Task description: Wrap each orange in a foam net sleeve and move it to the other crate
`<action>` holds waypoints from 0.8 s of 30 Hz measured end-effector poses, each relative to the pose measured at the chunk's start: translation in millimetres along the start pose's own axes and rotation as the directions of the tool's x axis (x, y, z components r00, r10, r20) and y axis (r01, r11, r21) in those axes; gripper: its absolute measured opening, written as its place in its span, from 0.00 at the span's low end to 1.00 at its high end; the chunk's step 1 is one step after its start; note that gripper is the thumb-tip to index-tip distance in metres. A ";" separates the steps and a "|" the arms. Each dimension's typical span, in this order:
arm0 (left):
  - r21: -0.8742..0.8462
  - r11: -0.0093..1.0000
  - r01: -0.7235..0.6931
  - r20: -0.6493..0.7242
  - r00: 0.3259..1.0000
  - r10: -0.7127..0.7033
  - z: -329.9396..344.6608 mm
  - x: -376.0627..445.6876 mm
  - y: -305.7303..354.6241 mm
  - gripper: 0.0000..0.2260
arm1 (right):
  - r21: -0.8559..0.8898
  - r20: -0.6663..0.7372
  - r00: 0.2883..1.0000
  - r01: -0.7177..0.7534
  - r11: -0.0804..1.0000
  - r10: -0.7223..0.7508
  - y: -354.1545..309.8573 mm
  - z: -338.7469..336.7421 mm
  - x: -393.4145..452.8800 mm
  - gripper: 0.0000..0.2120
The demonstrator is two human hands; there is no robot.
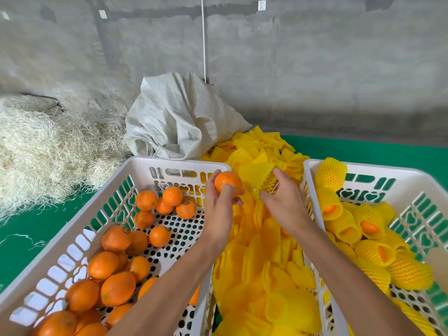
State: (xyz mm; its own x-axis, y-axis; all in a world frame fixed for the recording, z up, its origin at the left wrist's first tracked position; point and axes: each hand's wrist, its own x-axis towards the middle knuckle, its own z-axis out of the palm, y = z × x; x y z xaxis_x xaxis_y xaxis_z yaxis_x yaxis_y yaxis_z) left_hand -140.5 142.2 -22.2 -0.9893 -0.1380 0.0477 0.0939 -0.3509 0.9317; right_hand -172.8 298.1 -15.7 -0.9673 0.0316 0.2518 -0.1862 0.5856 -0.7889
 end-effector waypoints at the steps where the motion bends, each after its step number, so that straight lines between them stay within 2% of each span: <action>1: 0.044 0.998 -0.055 0.001 0.999 0.055 0.3 -1.0 0.3 0.26 | -0.164 -0.020 0.999 0.021 0.986 -0.025 2.1 -1.3 0.2 0.27; 3: 0.128 0.979 -0.162 0.040 0.987 0.158 2.9 -4.1 1.4 0.23 | -0.447 -0.002 0.996 0.074 0.891 -0.084 2.1 -1.8 -2.5 0.32; 4: 0.150 0.970 -0.192 0.075 0.980 0.183 4.9 -6.0 2.1 0.22 | -0.530 0.018 0.994 0.100 0.842 -0.106 2.2 -1.3 -4.6 0.34; 7: 0.246 0.946 -0.212 0.182 0.968 0.170 10.5 -10.7 1.9 0.22 | -0.582 0.057 0.989 0.147 0.800 -0.140 2.7 0.5 -7.5 0.39; 9: 0.312 0.929 -0.199 0.183 0.972 0.147 10.5 -9.8 1.3 0.22 | -0.549 0.059 0.988 0.152 0.822 -0.143 1.9 -0.1 -6.9 0.42; 11: 0.276 0.954 -0.115 0.149 0.986 0.075 8.9 -7.5 5.8 0.22 | -0.466 0.049 0.986 0.162 0.870 -0.157 1.0 -1.8 -6.4 0.41; 13: 0.224 0.972 -0.076 0.174 0.984 0.037 7.3 -6.4 9.8 0.25 | -0.281 0.074 0.983 0.184 0.942 -0.170 1.6 -3.4 -7.3 0.39; 16: 0.197 0.974 -0.116 0.248 0.966 0.065 6.8 -9.2 12.2 0.24 | -0.043 0.113 0.978 0.179 0.983 -0.174 2.9 -5.3 -11.1 0.40; 19: 0.198 0.968 -0.157 0.269 0.958 0.101 5.9 -11.5 14.0 0.22 | 0.006 0.102 0.971 0.215 0.977 -0.215 0.9 -7.0 -12.7 0.39; 24: 0.234 0.958 -0.167 0.301 0.949 0.092 6.9 -12.2 11.5 0.24 | 0.024 0.134 0.951 0.279 0.960 -0.280 1.8 -12.7 -10.6 0.37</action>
State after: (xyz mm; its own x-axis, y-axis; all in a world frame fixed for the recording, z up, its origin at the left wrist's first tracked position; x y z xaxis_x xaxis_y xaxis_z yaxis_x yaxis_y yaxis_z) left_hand -128.2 146.2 -9.5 -0.9639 0.1159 0.2396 0.2293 -0.0959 0.9686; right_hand -160.7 309.0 -12.7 -0.8906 -0.2421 0.3850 -0.4528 0.5513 -0.7007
